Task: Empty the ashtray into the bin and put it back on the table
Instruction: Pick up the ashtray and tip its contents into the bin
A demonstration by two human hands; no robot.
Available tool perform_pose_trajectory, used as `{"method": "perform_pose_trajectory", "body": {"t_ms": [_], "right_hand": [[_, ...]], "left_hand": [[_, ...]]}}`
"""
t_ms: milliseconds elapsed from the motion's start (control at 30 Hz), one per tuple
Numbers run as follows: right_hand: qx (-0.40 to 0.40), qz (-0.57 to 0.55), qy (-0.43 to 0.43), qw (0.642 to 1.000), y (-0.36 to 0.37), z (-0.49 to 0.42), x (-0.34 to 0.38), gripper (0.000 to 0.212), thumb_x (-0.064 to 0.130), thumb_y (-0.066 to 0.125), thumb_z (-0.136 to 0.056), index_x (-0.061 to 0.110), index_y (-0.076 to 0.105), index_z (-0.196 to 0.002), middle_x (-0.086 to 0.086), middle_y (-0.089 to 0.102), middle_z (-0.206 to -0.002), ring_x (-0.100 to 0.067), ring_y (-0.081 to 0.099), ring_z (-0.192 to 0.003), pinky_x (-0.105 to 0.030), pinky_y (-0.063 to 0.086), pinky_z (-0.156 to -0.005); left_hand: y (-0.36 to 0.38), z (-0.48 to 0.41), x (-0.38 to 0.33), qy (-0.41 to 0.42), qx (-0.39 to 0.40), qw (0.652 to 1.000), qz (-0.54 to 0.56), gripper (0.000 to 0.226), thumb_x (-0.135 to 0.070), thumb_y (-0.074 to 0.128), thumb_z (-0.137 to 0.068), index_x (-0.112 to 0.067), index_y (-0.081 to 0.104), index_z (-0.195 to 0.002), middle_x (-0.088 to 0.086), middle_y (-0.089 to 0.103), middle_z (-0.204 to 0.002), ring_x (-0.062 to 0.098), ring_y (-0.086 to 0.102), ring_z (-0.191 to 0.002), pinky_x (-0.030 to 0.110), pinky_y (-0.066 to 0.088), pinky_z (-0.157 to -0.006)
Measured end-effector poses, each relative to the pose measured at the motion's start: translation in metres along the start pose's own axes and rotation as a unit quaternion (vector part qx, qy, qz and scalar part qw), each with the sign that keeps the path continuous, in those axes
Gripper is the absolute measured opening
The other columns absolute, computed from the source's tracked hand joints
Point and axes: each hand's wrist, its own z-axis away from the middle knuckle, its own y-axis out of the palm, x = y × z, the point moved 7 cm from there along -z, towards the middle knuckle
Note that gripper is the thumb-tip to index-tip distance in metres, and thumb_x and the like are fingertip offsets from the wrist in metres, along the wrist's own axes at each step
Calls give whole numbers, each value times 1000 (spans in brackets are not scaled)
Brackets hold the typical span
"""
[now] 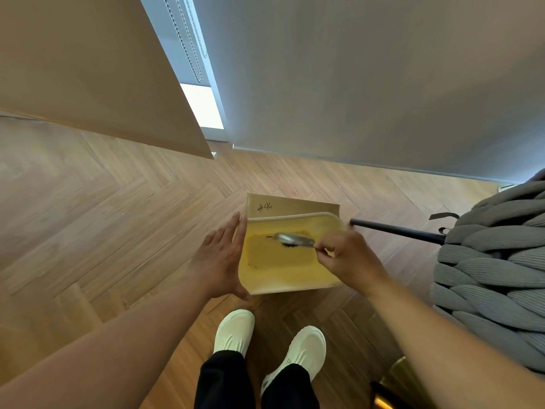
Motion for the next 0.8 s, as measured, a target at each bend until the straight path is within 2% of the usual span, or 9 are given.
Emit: {"method": "perform_pose_trajectory", "body": {"t_ms": [67, 133, 233, 400, 633, 800], "right_hand": [[5, 102, -111, 989, 10, 10, 18, 13, -6, 79, -72, 3, 70, -69, -10, 65, -64, -25, 62, -54, -32, 51, -47], [3, 151, -151, 977, 18, 19, 25, 14, -8, 79, -70, 2, 69, -71, -12, 65, -66, -26, 64, -56, -33, 54, -45], [-16, 165, -139, 976, 22, 23, 22, 14, -10, 79, -70, -1, 72, -79, -15, 71, -75, -30, 70, -66, -38, 59, -51], [-22, 164, -130, 978, 21, 24, 20, 13, -10, 77, -72, -3, 72, -82, -18, 71, -78, -33, 71, -71, -41, 60, -55], [-31, 156, -131, 979, 18, 24, 19, 11, -9, 77, -74, -3, 73, -81, -18, 72, -78, -32, 71, -72, -41, 61, -57], [-37, 129, -118, 984, 15, 25, 19, 6, -5, 76, -78, -1, 72, -82, -15, 72, -77, -29, 70, -68, -40, 60, -56]], "left_hand": [[1, 0, 0, 0, 3, 1000, 4, 165, -76, 80, -40, -23, -42, -138, 6, -22, -161, 28, -4, -150, 41, 5, -119], [1, -1, 1, -1, 3, 1000, 8, 166, -76, 80, -39, -23, -40, -140, 6, -22, -162, 28, -3, -150, 41, 5, -119], [1, -1, 2, -2, 2, 1000, 9, 167, -76, 80, -36, -23, -36, -143, 6, -20, -162, 28, -1, -150, 39, 3, -117], [2, -1, 3, -3, 0, 1000, 8, 168, -76, 80, -35, -23, -37, -143, 5, -21, -162, 28, -1, -150, 40, 6, -118], [-1, 0, 1, 2, -2, 1000, 10, 168, -76, 80, -36, -24, -44, -137, 6, -23, -161, 28, -3, -150, 40, 5, -118], [-2, 2, -1, 3, 0, 1000, 7, 167, -76, 80, -39, -23, -42, -139, 6, -27, -160, 25, -10, -150, 40, 3, -119]]}}
